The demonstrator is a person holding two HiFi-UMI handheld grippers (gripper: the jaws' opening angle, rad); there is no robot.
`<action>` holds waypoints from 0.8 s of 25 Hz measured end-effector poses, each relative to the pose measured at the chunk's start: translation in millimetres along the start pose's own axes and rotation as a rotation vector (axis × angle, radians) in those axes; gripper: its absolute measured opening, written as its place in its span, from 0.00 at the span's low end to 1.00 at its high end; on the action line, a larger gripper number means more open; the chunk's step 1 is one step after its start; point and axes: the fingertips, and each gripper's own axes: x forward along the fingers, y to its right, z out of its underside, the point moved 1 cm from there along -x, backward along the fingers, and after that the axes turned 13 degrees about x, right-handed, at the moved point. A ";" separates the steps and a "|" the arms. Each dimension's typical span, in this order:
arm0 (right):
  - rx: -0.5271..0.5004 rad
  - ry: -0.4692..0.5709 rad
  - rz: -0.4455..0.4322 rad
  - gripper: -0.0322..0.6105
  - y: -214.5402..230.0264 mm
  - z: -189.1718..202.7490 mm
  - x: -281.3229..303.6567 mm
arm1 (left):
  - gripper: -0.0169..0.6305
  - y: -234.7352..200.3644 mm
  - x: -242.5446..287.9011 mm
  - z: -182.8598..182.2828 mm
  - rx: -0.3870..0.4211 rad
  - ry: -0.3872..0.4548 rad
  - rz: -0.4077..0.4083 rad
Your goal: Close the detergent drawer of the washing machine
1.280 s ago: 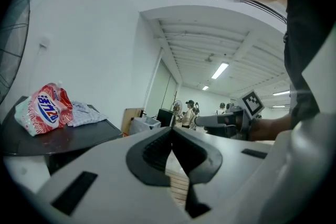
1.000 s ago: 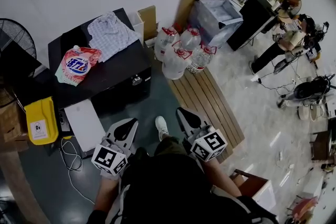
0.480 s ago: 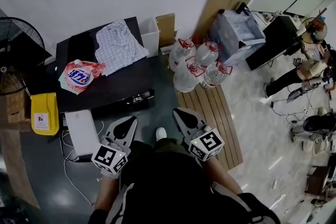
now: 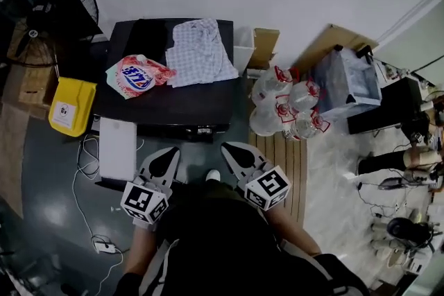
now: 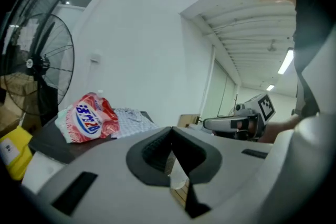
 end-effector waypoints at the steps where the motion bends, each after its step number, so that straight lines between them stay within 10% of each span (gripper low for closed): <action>1: -0.012 -0.024 -0.029 0.07 -5.5 2.3 10.7 | 0.04 -7.6 -7.5 4.1 -0.017 -0.002 -0.035; 20: -0.198 -0.471 -0.449 0.08 -181.7 110.3 210.9 | 0.04 -144.8 -232.9 112.4 -0.264 -0.016 -0.570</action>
